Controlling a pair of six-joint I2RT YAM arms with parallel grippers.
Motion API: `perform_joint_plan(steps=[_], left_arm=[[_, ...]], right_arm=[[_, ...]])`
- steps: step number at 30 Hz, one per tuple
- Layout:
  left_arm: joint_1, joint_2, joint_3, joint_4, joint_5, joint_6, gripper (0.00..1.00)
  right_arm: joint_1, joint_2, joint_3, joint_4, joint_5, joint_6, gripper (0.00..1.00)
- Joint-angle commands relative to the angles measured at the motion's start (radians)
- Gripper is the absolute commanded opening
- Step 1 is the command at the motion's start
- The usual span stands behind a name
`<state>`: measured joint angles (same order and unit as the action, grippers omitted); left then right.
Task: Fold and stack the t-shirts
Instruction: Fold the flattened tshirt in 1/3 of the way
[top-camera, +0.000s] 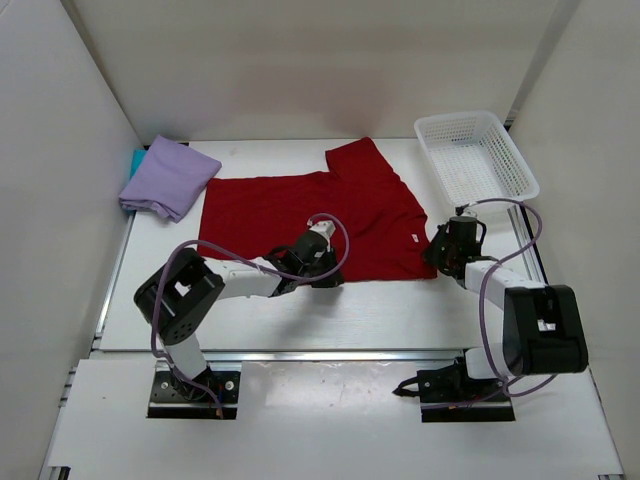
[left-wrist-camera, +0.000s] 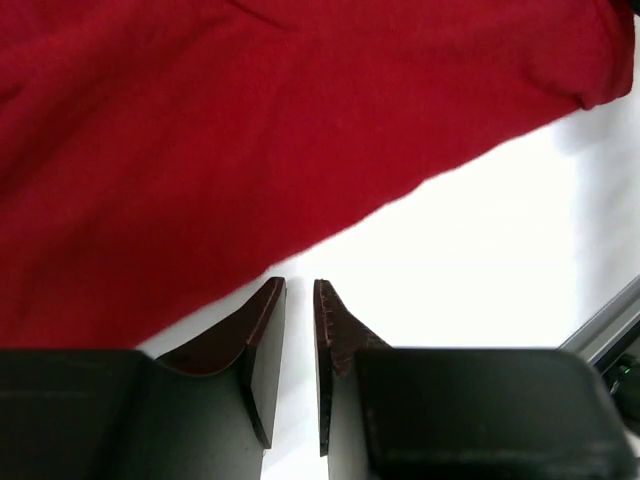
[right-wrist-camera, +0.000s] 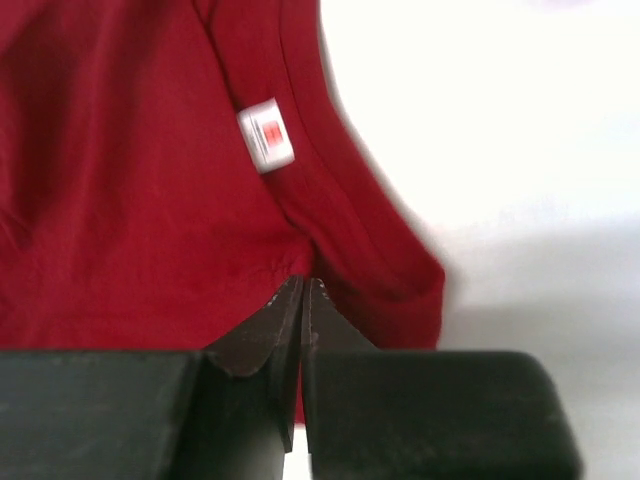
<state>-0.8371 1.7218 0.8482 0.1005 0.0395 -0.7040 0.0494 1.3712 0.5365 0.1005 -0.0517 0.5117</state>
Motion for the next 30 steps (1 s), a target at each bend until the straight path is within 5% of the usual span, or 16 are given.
perform_joint_plan(steps=[1,7,10,14,25,27,30], left_arm=[[0.029,-0.018,-0.003,0.077,0.03,-0.015,0.28],[0.024,-0.044,-0.014,0.107,0.036,-0.014,0.29],[0.012,-0.015,0.009,0.117,0.059,-0.015,0.29],[0.019,0.002,0.006,0.148,0.072,-0.025,0.29],[0.018,0.088,0.06,0.169,0.1,-0.034,0.28],[0.018,0.094,0.048,0.177,0.102,-0.035,0.28],[0.02,0.09,0.034,0.185,0.1,-0.032,0.28]], right_arm=[[-0.022,0.055,0.075,0.009,-0.017,-0.012,0.0],[-0.037,0.019,0.036,0.047,-0.049,-0.006,0.11],[-0.048,0.022,0.04,0.021,-0.086,0.019,0.32],[-0.031,-0.046,0.023,-0.024,-0.045,0.01,0.38],[-0.032,-0.069,-0.046,-0.073,-0.043,-0.001,0.29],[-0.037,-0.061,-0.035,-0.076,-0.065,-0.004,0.06],[-0.031,-0.07,-0.015,-0.058,-0.016,-0.004,0.0]])
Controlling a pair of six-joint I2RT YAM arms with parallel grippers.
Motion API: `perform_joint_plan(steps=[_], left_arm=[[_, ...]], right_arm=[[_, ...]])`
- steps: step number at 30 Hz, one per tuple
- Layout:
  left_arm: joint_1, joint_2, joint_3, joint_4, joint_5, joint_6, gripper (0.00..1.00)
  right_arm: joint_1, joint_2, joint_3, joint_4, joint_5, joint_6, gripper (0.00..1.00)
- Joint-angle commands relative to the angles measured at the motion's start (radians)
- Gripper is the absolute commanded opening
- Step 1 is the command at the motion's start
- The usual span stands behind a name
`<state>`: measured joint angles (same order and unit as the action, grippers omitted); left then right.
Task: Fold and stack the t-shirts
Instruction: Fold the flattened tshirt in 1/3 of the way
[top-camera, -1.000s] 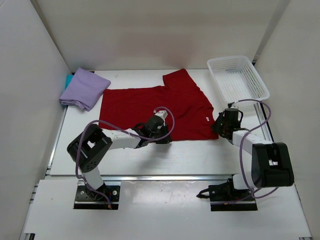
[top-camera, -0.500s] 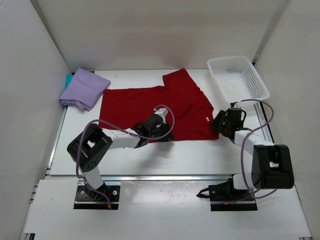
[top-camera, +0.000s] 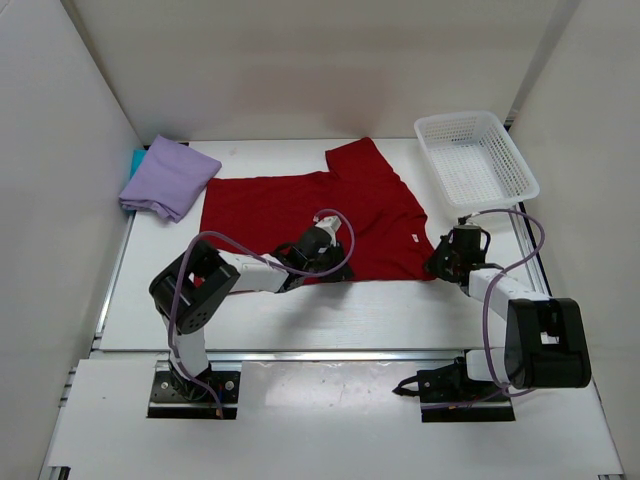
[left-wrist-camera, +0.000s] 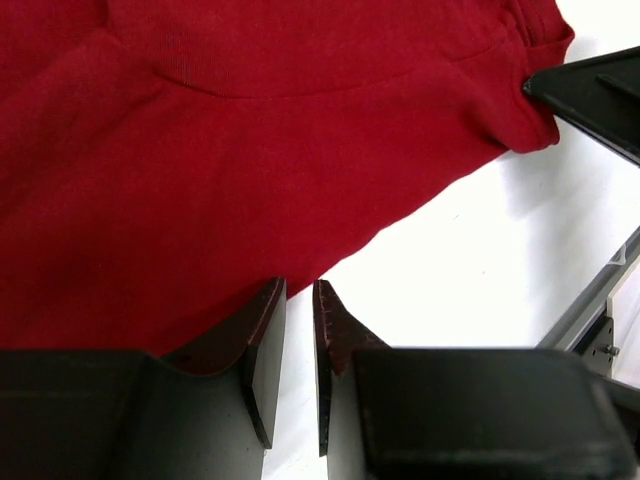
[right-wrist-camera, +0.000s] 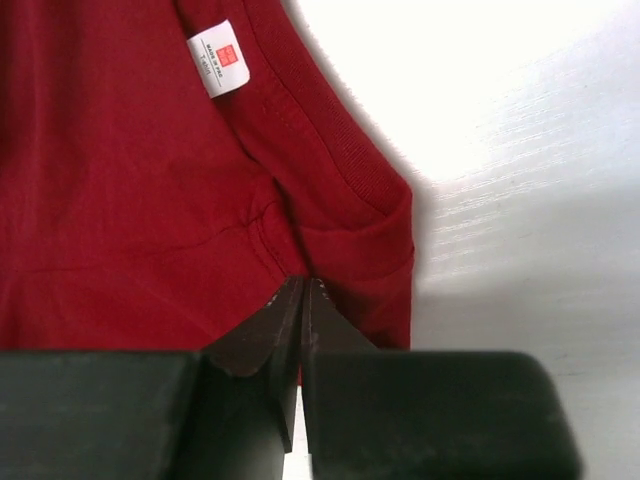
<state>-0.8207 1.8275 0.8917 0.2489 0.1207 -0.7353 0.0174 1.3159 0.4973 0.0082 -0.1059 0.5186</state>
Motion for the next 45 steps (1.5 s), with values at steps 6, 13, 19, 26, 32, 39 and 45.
perform_joint_plan(steps=[6,13,19,26,32,39,45], left_arm=[[0.026,-0.02,-0.049,0.035,0.025,-0.015,0.28],[0.038,-0.025,-0.08,0.047,0.037,-0.022,0.28],[0.038,-0.025,-0.088,0.053,0.043,-0.027,0.27],[0.043,-0.051,-0.103,0.052,0.071,-0.035,0.27],[0.054,-0.123,-0.111,0.014,0.083,-0.023,0.28],[0.101,-0.169,-0.132,0.0,0.071,-0.021,0.28],[0.109,-0.134,-0.065,-0.023,0.071,-0.015,0.29]], right_arm=[[-0.016,0.084,0.144,0.045,0.028,-0.068,0.0],[-0.004,0.241,0.266,0.056,-0.009,-0.123,0.0],[-0.016,0.341,0.352,0.082,-0.054,-0.183,0.0],[-0.016,0.349,0.35,0.039,-0.002,-0.166,0.12],[0.006,0.178,0.305,-0.005,0.145,-0.124,0.36],[0.099,0.034,0.225,-0.022,0.175,-0.097,0.2],[0.125,0.043,0.124,0.045,0.081,-0.057,0.03]])
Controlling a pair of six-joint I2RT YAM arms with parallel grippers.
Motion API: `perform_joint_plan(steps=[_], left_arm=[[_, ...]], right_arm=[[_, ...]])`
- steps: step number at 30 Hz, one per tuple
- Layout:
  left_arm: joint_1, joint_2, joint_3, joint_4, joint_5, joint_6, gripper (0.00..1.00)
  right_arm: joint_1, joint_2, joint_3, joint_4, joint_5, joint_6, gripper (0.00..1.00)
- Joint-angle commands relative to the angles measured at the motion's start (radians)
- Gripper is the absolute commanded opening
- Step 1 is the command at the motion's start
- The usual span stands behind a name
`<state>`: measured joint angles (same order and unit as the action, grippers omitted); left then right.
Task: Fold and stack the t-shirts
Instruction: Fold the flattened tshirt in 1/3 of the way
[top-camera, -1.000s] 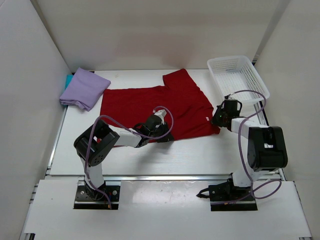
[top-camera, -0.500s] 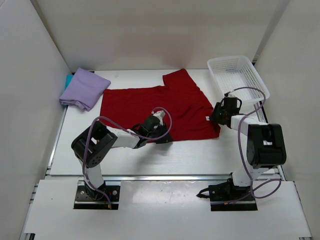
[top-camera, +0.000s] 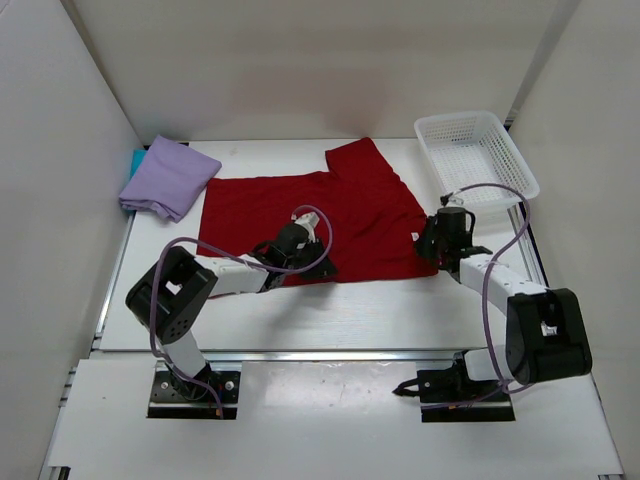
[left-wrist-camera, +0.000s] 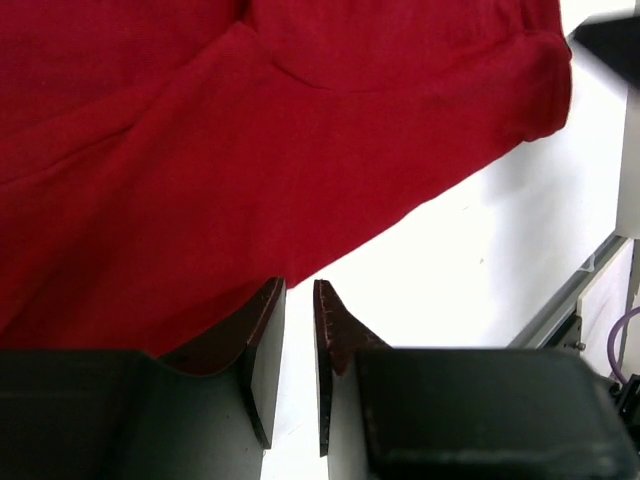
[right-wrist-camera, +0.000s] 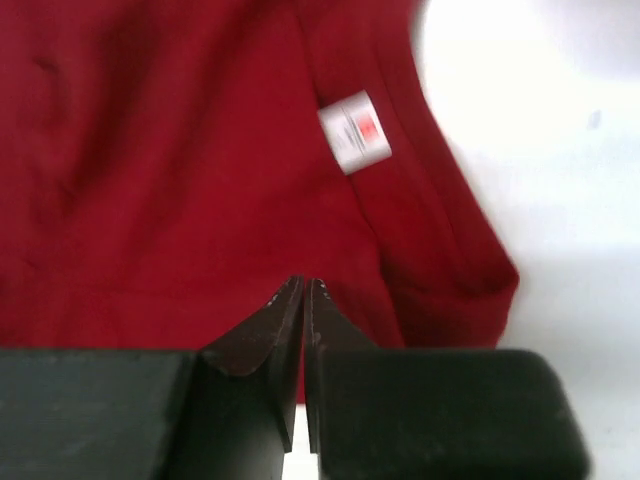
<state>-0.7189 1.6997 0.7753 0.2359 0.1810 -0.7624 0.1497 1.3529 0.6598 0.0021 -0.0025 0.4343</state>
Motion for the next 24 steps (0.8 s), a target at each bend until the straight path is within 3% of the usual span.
perform_joint_plan(steps=[1,9,17,20,22,24], left_arm=[[0.006,0.008,0.058,-0.007,0.014,0.006,0.29],[0.059,0.083,0.038,0.005,0.096,-0.014,0.28],[0.029,0.064,-0.056,-0.026,0.114,0.017,0.31],[0.0,0.038,-0.076,-0.043,0.089,0.034,0.32],[-0.004,0.009,-0.091,-0.058,0.081,0.035,0.32],[-0.011,-0.018,-0.1,-0.061,0.071,0.034,0.32]], right_arm=[[-0.027,0.027,-0.038,0.052,-0.037,0.035,0.03],[-0.113,0.06,-0.103,0.01,-0.04,0.122,0.0],[-0.108,-0.158,-0.229,-0.099,-0.015,0.141,0.01],[-0.078,-0.248,-0.203,-0.119,0.064,0.123,0.12],[-0.001,-0.284,-0.169,-0.113,0.075,0.118,0.22],[0.09,-0.255,-0.128,-0.108,0.09,0.107,0.25]])
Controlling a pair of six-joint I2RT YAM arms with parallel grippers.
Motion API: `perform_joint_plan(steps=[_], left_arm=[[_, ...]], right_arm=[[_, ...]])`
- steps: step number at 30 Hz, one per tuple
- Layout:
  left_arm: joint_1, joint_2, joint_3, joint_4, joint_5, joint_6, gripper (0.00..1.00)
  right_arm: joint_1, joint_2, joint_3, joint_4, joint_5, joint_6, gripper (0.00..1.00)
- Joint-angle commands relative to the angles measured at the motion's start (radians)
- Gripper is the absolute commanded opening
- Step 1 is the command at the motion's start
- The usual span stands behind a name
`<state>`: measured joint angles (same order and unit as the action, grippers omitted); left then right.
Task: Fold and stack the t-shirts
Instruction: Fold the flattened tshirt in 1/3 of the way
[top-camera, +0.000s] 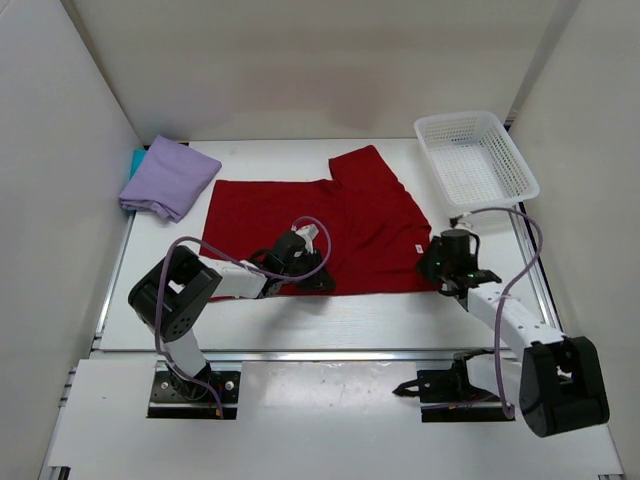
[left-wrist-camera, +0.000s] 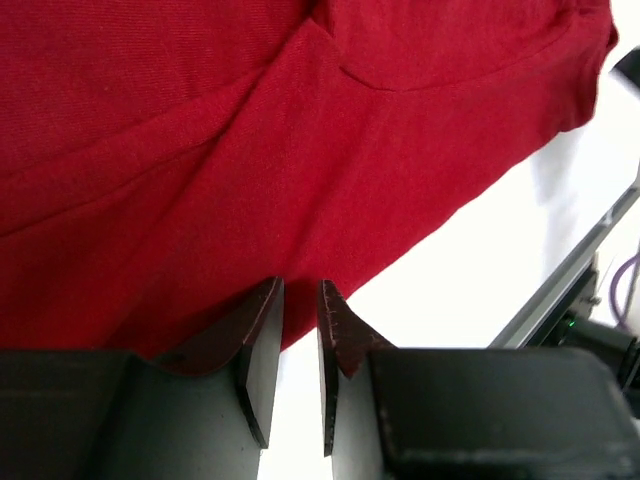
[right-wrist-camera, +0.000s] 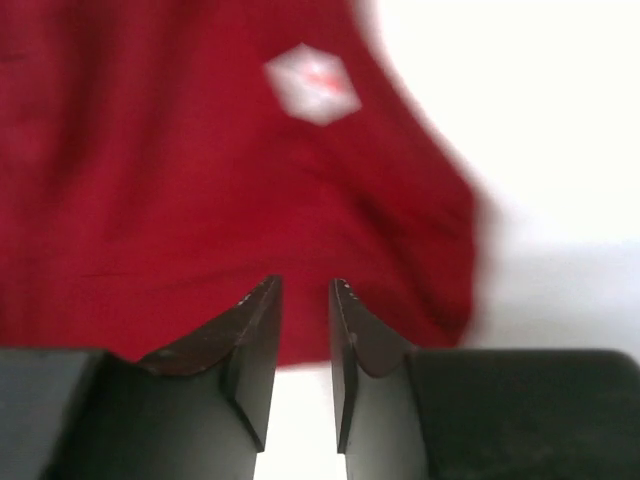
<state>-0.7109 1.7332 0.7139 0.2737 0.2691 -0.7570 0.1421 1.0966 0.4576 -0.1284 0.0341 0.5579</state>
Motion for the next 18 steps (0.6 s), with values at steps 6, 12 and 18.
perform_joint_plan(steps=[6,12,18], left_arm=[[-0.044,-0.124,-0.033,-0.14,-0.06,0.042,0.33],[-0.015,-0.188,-0.09,-0.139,-0.082,0.044,0.36],[0.007,-0.257,-0.116,-0.128,-0.116,0.038,0.39]], right_arm=[[0.324,0.261,0.154,0.075,0.027,-0.023,0.0],[0.254,0.221,0.02,0.066,0.067,0.057,0.0],[0.179,0.014,-0.181,0.001,0.049,0.123,0.0]])
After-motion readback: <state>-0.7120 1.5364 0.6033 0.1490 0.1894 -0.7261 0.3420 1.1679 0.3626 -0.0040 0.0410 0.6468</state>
